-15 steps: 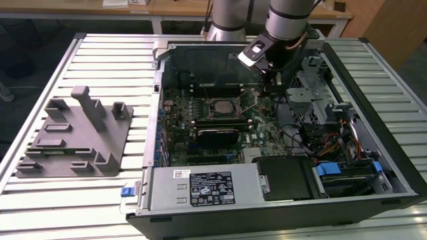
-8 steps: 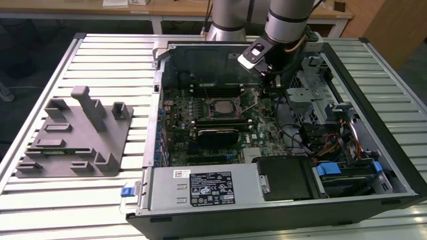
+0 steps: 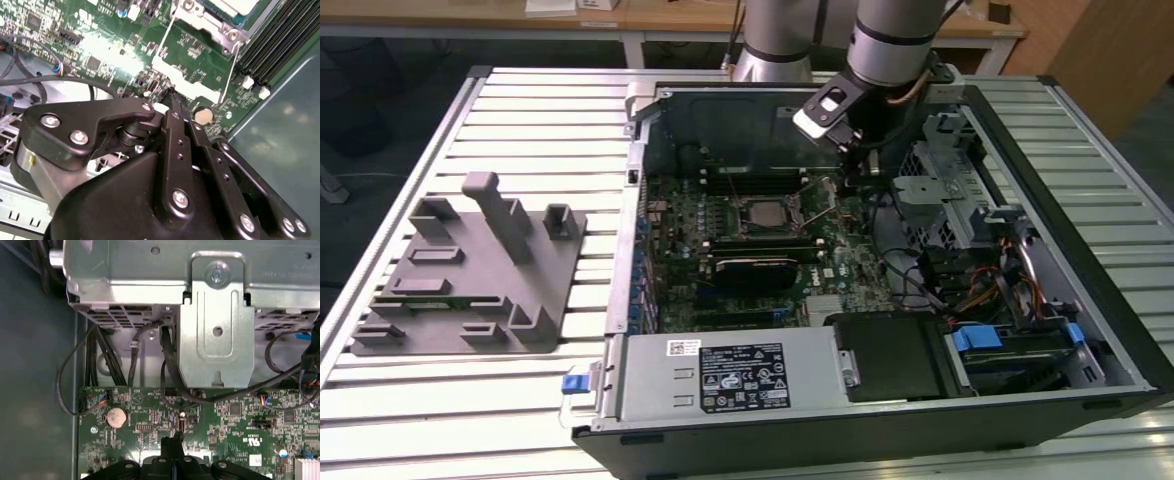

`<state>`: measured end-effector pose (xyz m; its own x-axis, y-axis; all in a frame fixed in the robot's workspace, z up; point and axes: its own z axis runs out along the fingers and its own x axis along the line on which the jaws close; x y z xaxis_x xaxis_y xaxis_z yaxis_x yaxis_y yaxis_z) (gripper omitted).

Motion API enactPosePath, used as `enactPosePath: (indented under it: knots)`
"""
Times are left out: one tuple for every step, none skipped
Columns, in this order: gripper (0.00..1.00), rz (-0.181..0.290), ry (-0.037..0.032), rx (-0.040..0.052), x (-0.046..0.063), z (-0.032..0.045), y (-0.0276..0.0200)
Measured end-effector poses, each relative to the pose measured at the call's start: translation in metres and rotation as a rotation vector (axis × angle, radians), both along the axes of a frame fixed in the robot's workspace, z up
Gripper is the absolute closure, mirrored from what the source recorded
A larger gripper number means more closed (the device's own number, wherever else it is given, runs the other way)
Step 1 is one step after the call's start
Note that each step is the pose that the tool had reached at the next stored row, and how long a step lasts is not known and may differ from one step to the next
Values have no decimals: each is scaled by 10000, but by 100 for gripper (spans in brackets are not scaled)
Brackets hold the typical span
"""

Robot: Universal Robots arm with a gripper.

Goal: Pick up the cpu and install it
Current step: 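Close the cpu cover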

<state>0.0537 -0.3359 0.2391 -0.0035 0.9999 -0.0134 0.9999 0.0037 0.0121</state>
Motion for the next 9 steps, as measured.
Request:
enactPosePath:
  knots:
    - [89, -2, 0, -1, -15, 0, 0]
    - [89, -3, 0, -1, -29, 0, 0]
    - [89, -4, 0, -1, -46, 0, 0]
    - [89, -5, 0, -1, -64, 0, 0]
    - [89, -4, 0, 0, -86, 0, 0]
    - [89, -4, -1, 0, -110, 0, 0]
    - [89, -5, -4, 0, -141, 0, 0]
    - [89, -5, -6, -1, -174, 0, 0]
    - [89, -5, -9, 0, -206, 0, 0]
